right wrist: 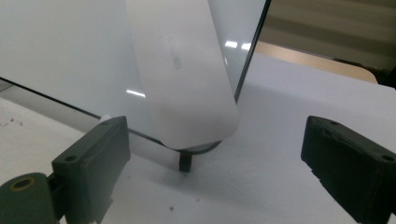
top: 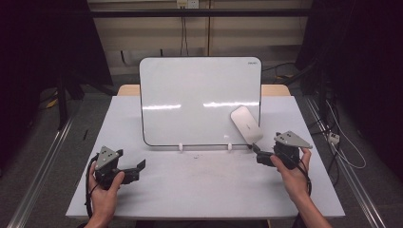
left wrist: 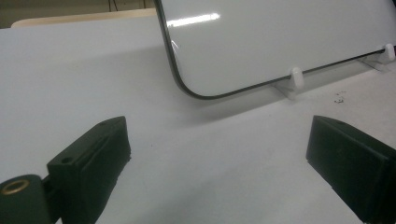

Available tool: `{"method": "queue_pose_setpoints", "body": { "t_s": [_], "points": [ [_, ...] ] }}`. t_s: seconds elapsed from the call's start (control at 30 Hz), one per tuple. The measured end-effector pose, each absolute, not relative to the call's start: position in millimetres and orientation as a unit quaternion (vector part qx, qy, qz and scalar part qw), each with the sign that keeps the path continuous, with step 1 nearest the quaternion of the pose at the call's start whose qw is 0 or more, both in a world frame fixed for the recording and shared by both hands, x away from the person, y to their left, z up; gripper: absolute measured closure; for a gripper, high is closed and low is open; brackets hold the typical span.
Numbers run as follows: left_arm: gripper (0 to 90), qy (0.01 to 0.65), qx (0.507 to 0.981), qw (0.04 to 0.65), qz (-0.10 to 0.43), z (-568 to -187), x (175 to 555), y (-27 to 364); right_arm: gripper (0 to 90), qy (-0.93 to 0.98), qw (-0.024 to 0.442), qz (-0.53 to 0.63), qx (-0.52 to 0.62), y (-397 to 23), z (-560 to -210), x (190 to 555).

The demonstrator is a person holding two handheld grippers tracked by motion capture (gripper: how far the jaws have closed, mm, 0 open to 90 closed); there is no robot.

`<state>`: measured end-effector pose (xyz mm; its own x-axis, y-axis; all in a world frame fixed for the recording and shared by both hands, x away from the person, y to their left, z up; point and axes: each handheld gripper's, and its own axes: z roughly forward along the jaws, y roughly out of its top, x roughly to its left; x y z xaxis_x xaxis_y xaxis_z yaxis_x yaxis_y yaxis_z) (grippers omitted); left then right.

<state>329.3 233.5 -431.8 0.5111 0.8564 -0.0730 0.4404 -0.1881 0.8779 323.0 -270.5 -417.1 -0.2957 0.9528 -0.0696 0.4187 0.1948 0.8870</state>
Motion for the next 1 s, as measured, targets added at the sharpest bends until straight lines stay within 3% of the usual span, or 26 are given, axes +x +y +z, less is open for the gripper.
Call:
{"method": "queue_pose_setpoints", "body": {
  "t_s": [1.0],
  "points": [
    [6.2,0.441,0.737,0.459,0.228,-432,329,228,7.9,0.68,0.325,0.409,0.514,-291,-447,287]
  ]
}}
